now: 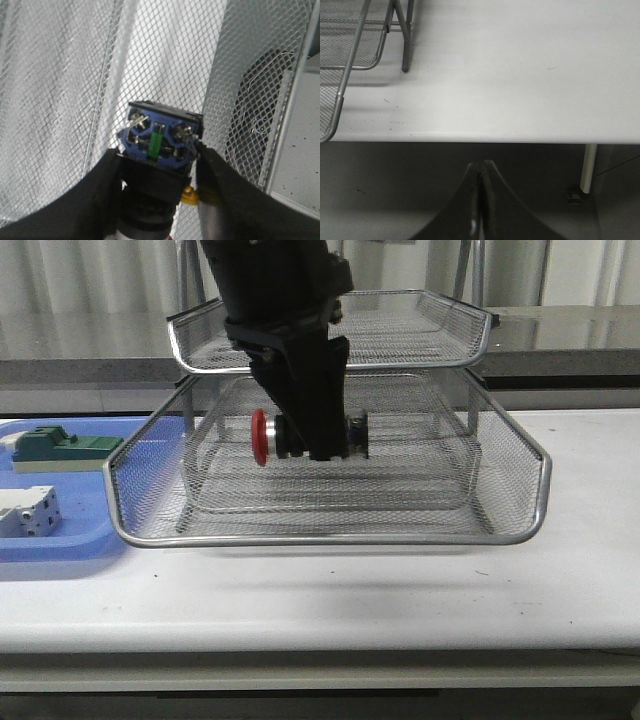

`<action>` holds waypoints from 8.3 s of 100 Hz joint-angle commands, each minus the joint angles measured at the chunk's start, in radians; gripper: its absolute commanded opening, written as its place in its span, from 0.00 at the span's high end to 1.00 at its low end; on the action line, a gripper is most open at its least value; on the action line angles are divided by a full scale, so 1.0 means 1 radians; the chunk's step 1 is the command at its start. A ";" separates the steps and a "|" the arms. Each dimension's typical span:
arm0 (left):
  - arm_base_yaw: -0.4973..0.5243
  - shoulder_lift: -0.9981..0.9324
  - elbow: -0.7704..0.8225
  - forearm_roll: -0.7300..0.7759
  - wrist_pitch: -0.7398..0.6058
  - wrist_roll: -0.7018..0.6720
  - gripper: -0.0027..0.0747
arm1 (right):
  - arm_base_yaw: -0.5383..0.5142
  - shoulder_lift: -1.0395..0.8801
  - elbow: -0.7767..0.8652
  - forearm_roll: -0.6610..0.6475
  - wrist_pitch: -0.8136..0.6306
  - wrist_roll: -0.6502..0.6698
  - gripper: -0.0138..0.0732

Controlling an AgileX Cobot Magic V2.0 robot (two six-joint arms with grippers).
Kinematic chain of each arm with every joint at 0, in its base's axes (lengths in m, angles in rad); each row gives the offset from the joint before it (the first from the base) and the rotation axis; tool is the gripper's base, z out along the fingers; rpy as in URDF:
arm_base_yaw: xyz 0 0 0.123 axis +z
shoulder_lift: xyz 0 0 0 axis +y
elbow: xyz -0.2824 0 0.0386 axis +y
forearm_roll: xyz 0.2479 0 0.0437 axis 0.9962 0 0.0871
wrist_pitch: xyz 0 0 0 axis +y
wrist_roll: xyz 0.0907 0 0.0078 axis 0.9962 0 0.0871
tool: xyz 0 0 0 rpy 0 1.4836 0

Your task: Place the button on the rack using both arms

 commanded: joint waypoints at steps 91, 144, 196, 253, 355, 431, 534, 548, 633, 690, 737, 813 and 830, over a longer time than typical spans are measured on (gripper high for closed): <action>-0.010 -0.057 -0.127 -0.023 0.087 -0.084 0.34 | 0.000 0.002 -0.034 -0.014 -0.058 -0.004 0.92; 0.222 -0.246 -0.149 -0.046 0.172 -0.174 0.40 | 0.000 0.002 -0.034 -0.014 -0.058 -0.004 0.92; 0.557 -0.650 0.291 -0.152 -0.076 -0.174 0.40 | 0.000 0.002 -0.034 -0.014 -0.058 -0.004 0.92; 0.649 -1.308 1.023 -0.291 -0.698 -0.174 0.40 | 0.000 0.002 -0.034 -0.014 -0.058 -0.004 0.92; 0.649 -1.570 1.373 -0.381 -1.141 -0.174 0.55 | 0.000 0.002 -0.034 -0.014 -0.058 -0.004 0.92; 0.649 -1.570 1.373 -0.381 -1.141 -0.174 0.99 | 0.000 0.002 -0.034 -0.014 -0.066 -0.004 0.92; 0.649 -1.570 1.373 -0.381 -1.141 -0.174 0.99 | 0.204 0.445 0.026 0.418 -0.173 -0.065 0.92; 0.649 -1.570 1.373 -0.381 -1.141 -0.174 0.99 | 0.296 0.516 0.028 0.426 -0.252 -0.065 0.92; 0.649 -1.570 1.373 -0.381 -1.141 -0.174 0.99 | 0.669 0.897 0.017 0.448 -0.741 -0.064 0.91; 0.649 -1.570 1.373 -0.381 -1.141 -0.174 0.99 | 0.607 1.020 -0.128 0.343 -0.778 -0.064 0.91; 0.649 -1.570 1.373 -0.381 -1.141 -0.174 0.99 | 0.502 1.073 -0.274 0.256 -0.772 -0.064 0.91; 0.649 -1.570 1.373 -0.381 -1.141 -0.174 0.99 | 0.421 1.120 -0.339 0.194 -0.867 -0.064 0.91; 0.649 -1.570 1.373 -0.381 -1.141 -0.174 0.99 | 0.418 1.119 -0.339 0.194 -0.815 -0.064 0.91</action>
